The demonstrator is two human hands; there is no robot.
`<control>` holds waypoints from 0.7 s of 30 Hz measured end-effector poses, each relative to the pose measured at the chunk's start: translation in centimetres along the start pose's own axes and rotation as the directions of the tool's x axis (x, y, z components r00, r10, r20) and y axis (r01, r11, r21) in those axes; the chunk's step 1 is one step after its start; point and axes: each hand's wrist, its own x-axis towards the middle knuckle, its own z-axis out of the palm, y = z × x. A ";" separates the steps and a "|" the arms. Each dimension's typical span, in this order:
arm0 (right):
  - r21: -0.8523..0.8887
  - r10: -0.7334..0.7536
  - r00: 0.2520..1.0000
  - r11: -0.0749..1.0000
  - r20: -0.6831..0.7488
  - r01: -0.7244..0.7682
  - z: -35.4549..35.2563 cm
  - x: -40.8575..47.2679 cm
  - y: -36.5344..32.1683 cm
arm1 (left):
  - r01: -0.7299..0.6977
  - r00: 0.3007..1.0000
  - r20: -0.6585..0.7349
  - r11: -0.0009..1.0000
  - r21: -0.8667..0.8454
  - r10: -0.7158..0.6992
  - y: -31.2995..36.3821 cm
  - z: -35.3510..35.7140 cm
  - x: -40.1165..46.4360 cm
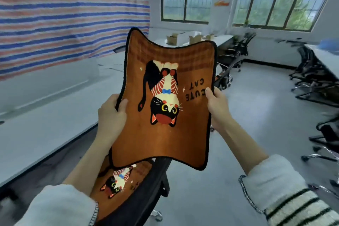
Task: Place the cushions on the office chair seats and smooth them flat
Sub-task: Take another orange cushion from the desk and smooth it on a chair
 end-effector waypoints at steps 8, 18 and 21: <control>-0.016 -0.042 0.983 0.999 -0.181 0.040 -12.8 20.5 2.1 | 0.024 0.997 0.070 0.996 -0.081 -0.018 4.2 23.3 10.1; -0.193 -0.076 0.912 0.981 -0.403 -0.004 -33.1 44.9 4.6 | -0.020 0.961 0.272 0.993 -0.117 0.052 13.6 54.5 21.1; -0.201 -0.079 0.899 0.980 -0.432 -0.010 -39.2 53.3 6.1 | -0.039 0.949 0.307 0.992 -0.117 0.074 15.3 64.6 24.4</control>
